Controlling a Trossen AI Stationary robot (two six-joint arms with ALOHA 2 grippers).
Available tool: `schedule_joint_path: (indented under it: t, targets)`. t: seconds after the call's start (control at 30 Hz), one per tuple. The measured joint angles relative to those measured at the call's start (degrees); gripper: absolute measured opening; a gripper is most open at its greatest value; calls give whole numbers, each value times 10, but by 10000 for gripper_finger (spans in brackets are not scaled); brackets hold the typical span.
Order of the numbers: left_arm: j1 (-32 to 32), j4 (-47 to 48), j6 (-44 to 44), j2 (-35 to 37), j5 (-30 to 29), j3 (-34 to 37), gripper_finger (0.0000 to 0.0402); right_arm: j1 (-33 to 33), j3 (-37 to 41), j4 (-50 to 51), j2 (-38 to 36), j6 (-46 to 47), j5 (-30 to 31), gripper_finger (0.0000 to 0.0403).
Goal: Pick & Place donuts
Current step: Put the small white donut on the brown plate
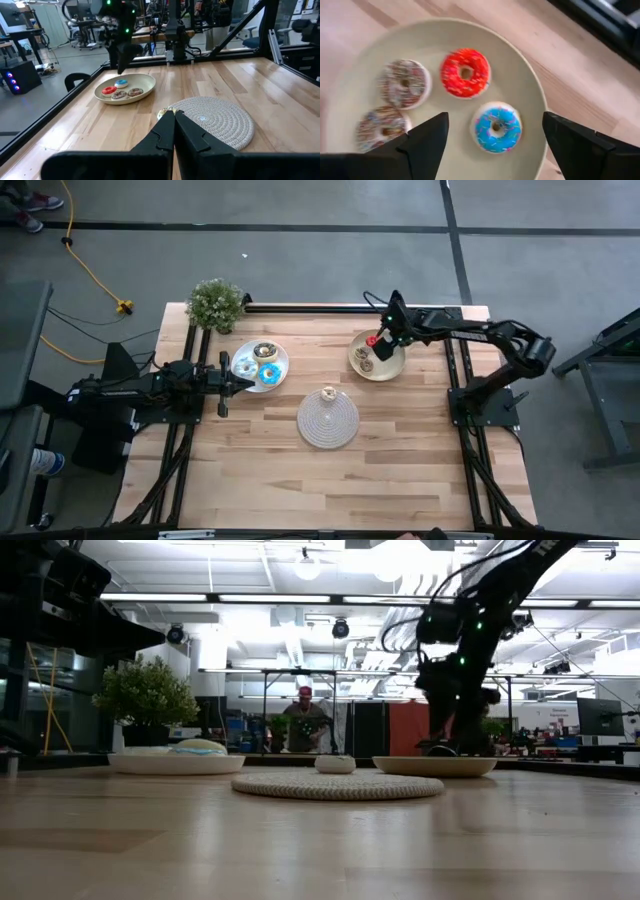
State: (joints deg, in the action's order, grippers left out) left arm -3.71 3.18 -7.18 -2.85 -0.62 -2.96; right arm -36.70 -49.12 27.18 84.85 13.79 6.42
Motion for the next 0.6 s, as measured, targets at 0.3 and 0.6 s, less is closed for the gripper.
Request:
schedule_joint_path:
  t: [0.3,0.6]
  targets:
    - [0,0,0,0,0,0,1,58,0,-45,-46,-83,-118,314]
    - [0,0,0,0,0,0,1,125,0,-98,-38,-218,-197,314]
